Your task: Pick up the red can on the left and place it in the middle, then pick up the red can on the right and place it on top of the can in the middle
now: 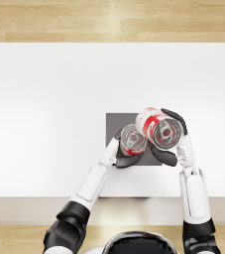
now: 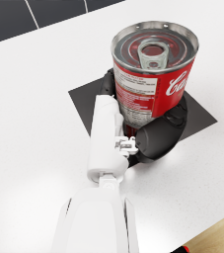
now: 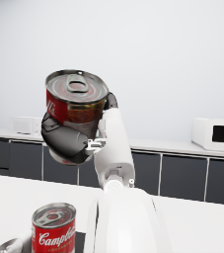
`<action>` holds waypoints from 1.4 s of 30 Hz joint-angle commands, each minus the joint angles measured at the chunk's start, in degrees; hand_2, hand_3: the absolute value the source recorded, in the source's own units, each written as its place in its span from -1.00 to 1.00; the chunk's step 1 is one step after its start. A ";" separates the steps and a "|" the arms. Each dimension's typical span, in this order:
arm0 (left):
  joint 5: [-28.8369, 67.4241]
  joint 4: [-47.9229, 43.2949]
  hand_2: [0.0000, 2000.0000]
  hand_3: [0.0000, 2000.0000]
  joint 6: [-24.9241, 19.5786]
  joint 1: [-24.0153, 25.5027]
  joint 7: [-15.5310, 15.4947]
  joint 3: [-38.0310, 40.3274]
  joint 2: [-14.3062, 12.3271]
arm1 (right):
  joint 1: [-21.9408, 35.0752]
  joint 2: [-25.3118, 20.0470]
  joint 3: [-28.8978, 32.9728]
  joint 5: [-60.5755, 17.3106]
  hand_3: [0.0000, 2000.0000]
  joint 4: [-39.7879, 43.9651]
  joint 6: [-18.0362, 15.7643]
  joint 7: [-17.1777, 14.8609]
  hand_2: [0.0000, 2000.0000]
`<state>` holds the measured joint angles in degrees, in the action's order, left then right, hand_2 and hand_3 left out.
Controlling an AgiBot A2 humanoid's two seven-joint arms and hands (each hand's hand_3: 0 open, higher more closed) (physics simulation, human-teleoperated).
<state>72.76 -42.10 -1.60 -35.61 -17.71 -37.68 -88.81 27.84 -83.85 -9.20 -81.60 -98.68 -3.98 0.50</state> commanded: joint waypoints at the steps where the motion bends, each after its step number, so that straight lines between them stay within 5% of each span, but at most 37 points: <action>1: -0.01 1.97 -0.36 0.19 -0.74 -1.15 -0.50 1.08 -1.00 | 2.28 -0.86 -0.72 0.00 0.52 0.49 -0.03 -0.03 1.00; 2: -0.01 2.68 -1.00 -0.13 -1.85 -2.84 -1.03 -5.28 0.73 | 2.48 -1.02 -0.84 0.00 0.52 0.81 -0.01 -0.05 1.00; 5: -0.02 -2.28 -1.00 -1.00 -1.83 0.70 -1.28 0.31 0.65 | 3.07 -1.48 -0.99 0.00 0.52 2.06 0.00 0.02 1.00; 7: -0.02 -13.20 -1.00 -1.00 -0.31 5.09 0.72 2.11 3.46 | 3.55 -1.83 -1.63 0.00 0.52 2.76 0.08 -0.04 1.00; 10: -0.03 -30.05 -1.00 -1.00 0.90 11.27 11.42 4.93 7.72 | 3.57 -2.14 -2.71 0.00 0.52 2.32 0.78 -0.36 1.00; 12: -0.04 -42.36 -1.00 -1.00 1.24 16.28 14.48 9.12 11.04 | 3.34 -2.26 -3.27 0.00 0.52 1.85 -0.23 -3.77 1.00; 15: -0.05 -57.99 -1.00 -1.00 1.47 22.64 16.52 18.79 14.61 | 3.57 -2.64 -3.43 0.00 0.52 2.55 -0.68 -13.43 1.00; 18: -0.06 -66.13 -1.00 -1.00 1.55 25.68 17.28 28.52 15.14 | 4.14 -3.16 -4.86 0.00 0.52 4.93 -0.65 -17.60 1.00; 24: -0.08 -69.71 -1.00 -1.00 1.59 26.58 17.66 38.71 14.07 | 3.44 -3.43 -4.70 0.00 0.52 7.42 -0.36 -19.72 1.00; 42: -0.07 -72.38 -1.00 -1.00 1.60 25.38 17.71 41.63 12.87 | 0.19 -3.71 -3.96 0.00 0.52 12.32 -0.05 -20.13 1.00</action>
<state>72.69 -114.11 0.00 -9.57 0.00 3.80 -76.07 27.42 -87.43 -13.47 -81.59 -86.78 -3.80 -19.57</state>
